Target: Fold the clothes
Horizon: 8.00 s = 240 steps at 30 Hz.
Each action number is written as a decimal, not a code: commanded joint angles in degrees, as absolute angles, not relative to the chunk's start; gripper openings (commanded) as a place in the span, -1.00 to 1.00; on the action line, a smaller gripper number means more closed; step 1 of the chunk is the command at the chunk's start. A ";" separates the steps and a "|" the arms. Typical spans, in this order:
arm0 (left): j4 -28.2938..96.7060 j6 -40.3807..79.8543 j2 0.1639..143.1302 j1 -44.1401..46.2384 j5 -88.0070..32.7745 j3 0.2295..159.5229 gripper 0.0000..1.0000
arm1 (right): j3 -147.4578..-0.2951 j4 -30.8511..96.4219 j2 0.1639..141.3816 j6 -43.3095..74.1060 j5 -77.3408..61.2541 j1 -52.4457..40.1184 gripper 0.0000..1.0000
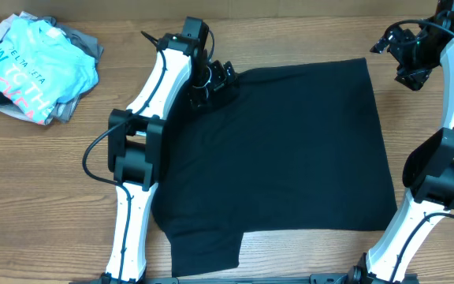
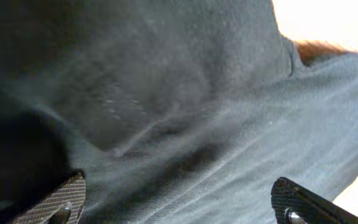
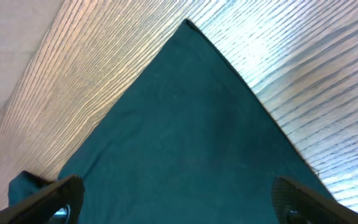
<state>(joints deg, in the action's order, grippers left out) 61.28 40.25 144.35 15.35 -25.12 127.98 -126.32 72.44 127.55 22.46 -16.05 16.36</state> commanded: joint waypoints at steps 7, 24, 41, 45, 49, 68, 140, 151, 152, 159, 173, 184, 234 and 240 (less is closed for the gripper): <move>57.36 41.87 143.72 15.18 -20.80 130.02 0.97 | -127.39 72.12 128.35 22.52 -15.00 16.14 1.00; 54.65 43.75 144.11 13.41 -15.88 129.91 0.37 | -124.86 69.36 129.32 22.59 -15.11 16.10 1.00; 53.56 43.48 146.91 13.06 -14.31 129.82 -0.43 | -124.86 61.98 129.99 21.54 -15.05 15.92 0.98; 52.86 43.20 146.91 13.04 -14.35 129.82 -0.55 | -124.86 56.77 132.31 19.09 -14.28 14.81 0.96; 53.98 41.28 146.91 13.15 -14.37 129.82 -0.55 | -124.86 50.50 135.31 18.44 -12.86 13.63 0.96; 55.53 40.69 146.91 13.37 -14.39 129.82 -0.51 | -124.88 45.19 146.41 16.03 2.98 8.95 0.84; 84.77 27.03 133.05 11.73 -8.69 132.44 -0.92 | -135.74 67.07 141.18 32.18 9.61 10.07 -0.93; 95.90 30.26 133.05 11.88 1.13 132.44 -0.92 | -135.74 77.38 135.50 47.07 9.37 11.38 -0.93; 96.01 30.26 133.05 11.92 1.34 132.44 -0.92 | -135.74 78.08 135.00 47.18 9.02 11.38 -0.93; 96.84 29.76 133.05 12.75 0.36 131.35 -0.92 | -135.74 85.19 134.26 51.86 7.88 11.38 -0.93; 96.86 30.85 133.05 15.44 1.63 126.41 -0.92 | -135.74 96.23 133.36 58.87 7.46 11.94 -0.93; 96.84 30.00 133.05 15.35 3.25 119.83 -0.92 | -135.22 97.08 132.46 57.91 5.50 11.75 -0.93; 79.81 12.97 133.05 9.37 -3.40 116.25 0.98 | -111.33 82.94 125.60 43.88 4.34 9.78 1.00; 75.72 7.40 133.08 8.64 -8.99 116.25 0.94 | -111.33 82.63 125.60 43.18 4.36 9.06 1.00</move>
<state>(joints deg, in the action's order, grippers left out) 76.38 13.85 134.10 8.34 -4.32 116.44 -111.53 83.02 127.28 44.77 4.86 9.63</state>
